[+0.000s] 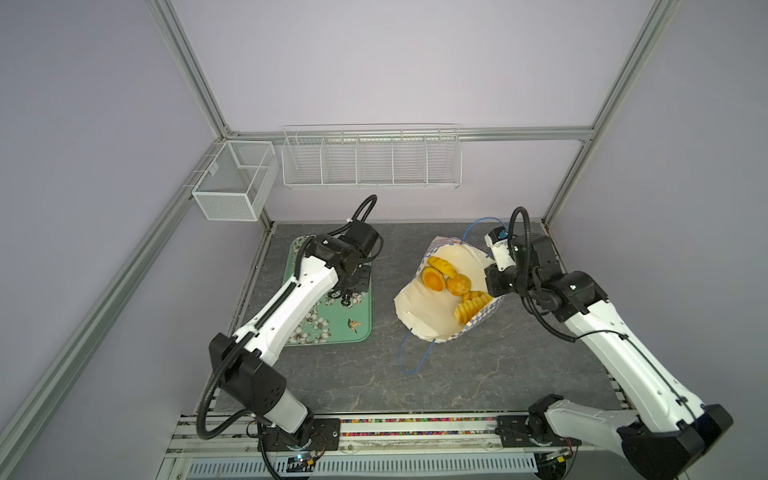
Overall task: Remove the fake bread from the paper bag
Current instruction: 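Move the left gripper's tongs back into the bag toward the breads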
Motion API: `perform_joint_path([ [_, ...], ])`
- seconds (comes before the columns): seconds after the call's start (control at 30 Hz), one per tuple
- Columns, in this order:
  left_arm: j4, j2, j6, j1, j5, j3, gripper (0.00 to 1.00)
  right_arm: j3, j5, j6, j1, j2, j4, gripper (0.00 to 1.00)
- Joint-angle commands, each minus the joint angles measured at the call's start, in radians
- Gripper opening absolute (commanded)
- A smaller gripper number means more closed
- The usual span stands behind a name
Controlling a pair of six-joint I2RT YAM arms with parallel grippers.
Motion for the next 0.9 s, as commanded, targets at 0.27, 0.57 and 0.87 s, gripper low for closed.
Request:
perform_joint_path([
  [0.27, 0.142, -0.375, 0.02, -0.194, 0.195, -0.116, 0.11, -0.063, -0.078, 0.034, -0.004, -0.065, 0.026, 0.07],
  [0.57, 0.192, -0.333, 0.033, -0.57, 0.072, -0.135, 0.11, -0.138, -0.151, 0.006, -0.001, -0.113, 0.049, 0.07],
  [0.87, 0.235, -0.252, 0.017, -0.67, 0.039, -0.2, 0.1, -0.184, -0.16, -0.017, 0.0, -0.15, 0.076, 0.07],
])
